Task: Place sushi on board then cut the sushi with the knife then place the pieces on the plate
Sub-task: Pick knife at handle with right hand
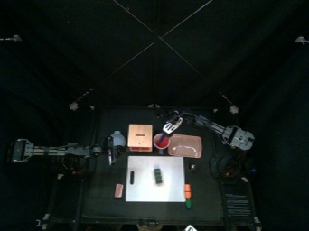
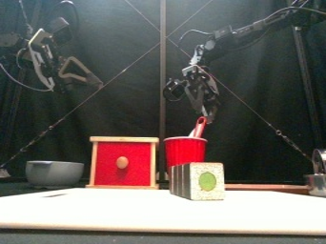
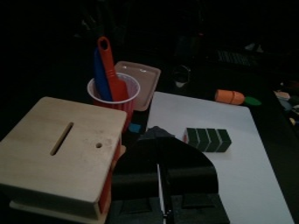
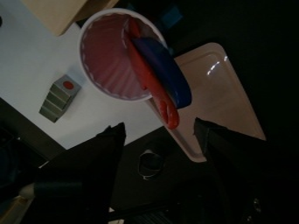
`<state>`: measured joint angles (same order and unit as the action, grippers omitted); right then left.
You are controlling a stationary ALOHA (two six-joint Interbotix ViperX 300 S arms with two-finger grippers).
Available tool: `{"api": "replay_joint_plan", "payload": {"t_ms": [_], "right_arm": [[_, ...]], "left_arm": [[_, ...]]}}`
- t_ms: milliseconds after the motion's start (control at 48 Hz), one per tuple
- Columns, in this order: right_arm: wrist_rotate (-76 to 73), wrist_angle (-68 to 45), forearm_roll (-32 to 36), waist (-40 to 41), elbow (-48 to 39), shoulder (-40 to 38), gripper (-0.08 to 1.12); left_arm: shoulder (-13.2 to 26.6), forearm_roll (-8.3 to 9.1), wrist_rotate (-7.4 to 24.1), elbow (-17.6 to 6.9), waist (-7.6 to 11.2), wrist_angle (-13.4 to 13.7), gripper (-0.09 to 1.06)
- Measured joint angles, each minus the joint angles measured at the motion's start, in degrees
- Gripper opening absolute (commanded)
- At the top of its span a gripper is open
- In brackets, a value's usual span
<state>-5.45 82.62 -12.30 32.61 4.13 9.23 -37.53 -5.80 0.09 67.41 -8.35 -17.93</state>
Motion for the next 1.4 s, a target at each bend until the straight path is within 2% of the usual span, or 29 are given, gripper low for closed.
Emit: {"api": "replay_joint_plan", "payload": {"t_ms": [458, 750, 1396], "right_arm": [[-1.1, 1.1, 0.1, -3.5, 1.7, 1.8, 0.94], [-1.1, 1.5, 0.1, -3.7, 3.8, 4.5, 0.94], [-0.5, 3.3, 0.8, -3.6, 4.9, 7.0, 0.91]], "left_arm": [[0.1, 0.0, 0.0, 0.4, -0.62, 0.7, -0.01], [0.1, 0.0, 0.0, 0.4, -0.7, 1.6, -0.01], [0.0, -0.09, 0.0, 1.0, -0.7, 1.7, -0.01]]}}
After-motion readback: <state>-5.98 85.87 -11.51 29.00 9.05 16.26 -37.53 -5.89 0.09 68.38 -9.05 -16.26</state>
